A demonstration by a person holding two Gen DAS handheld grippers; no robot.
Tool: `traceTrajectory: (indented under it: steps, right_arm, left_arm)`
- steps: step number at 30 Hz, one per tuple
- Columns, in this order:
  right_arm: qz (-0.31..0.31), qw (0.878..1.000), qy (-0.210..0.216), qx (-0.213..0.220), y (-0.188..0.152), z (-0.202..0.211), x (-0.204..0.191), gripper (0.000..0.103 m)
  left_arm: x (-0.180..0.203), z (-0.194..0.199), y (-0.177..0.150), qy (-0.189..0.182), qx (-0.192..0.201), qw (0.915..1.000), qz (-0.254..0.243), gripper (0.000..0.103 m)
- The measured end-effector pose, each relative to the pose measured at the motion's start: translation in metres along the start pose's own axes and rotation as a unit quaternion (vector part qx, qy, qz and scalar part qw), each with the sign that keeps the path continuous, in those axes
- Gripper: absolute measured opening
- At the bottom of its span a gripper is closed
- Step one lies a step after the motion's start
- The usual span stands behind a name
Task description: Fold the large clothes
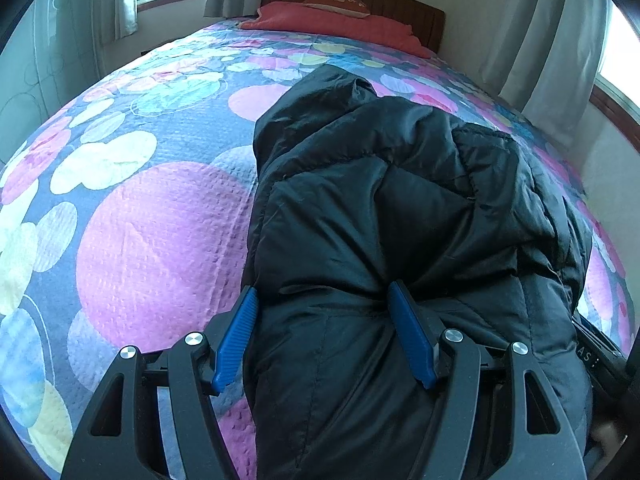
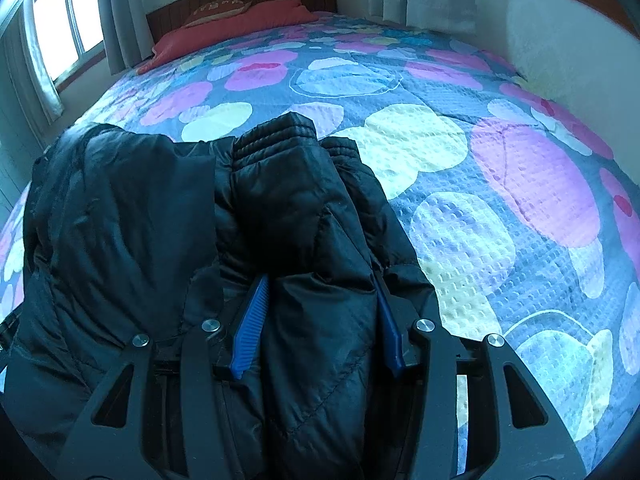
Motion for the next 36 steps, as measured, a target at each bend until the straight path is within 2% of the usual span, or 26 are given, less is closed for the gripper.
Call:
traceTrajectory:
  steps: [5,7,11,14,21,25,30,32,34,36]
  right_arm:
    - [-0.008,1.0,0.012,0.002,0.002,0.006,0.002,0.053]
    - [-0.011,1.0,0.017,0.002,0.004,0.009,0.004,0.056]
    - [-0.012,1.0,0.025,0.004,0.005,0.016,0.006,0.062]
    - [-0.017,0.999,0.031,0.005,0.004,0.021,0.009,0.065]
    - [-0.061,0.996,0.059,0.021,0.017,0.037,0.023,0.068]
    - [-0.095,0.992,0.077,0.027,0.03,0.039,0.034,0.076]
    - [-0.146,0.981,0.125,-0.005,0.039,0.017,0.038,0.08]
    - [-0.167,0.974,0.147,-0.029,0.04,0.003,0.038,0.08]
    - [-0.174,0.972,0.153,-0.045,0.04,-0.007,0.039,0.08]
    - [-0.176,0.971,0.154,-0.05,0.039,-0.013,0.042,0.084]
  left_arm:
    - [-0.004,0.006,0.002,-0.013,-0.006,0.9997,0.02,0.069]
    - [-0.011,0.008,0.002,-0.026,-0.013,0.9985,0.046,0.071]
    - [-0.023,0.012,-0.001,-0.055,-0.029,0.9927,0.104,0.071]
    - [-0.028,0.015,-0.001,-0.063,-0.033,0.9895,0.126,0.071]
    - [-0.047,0.023,-0.002,-0.074,-0.012,0.9773,0.198,0.071]
    - [-0.07,0.026,-0.004,-0.076,0.007,0.9619,0.263,0.071]
    - [-0.084,0.007,-0.013,-0.106,-0.027,0.9354,0.336,0.071]
    - [-0.084,0.001,-0.013,-0.123,-0.038,0.9277,0.351,0.072]
    - [-0.084,-0.003,-0.014,-0.134,-0.043,0.9215,0.362,0.076]
    - [-0.084,-0.006,-0.015,-0.147,-0.045,0.9162,0.37,0.078]
Point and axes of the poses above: each gripper's, at about its wrist camera, not at the fingertips, and z roughly against the way its jaws point, x to its right, y to its top, the point moved 10 cm from there along -z, roughly the way its jaws point, and after that the axes turned 1 degree about x, right-handed, at the moved point
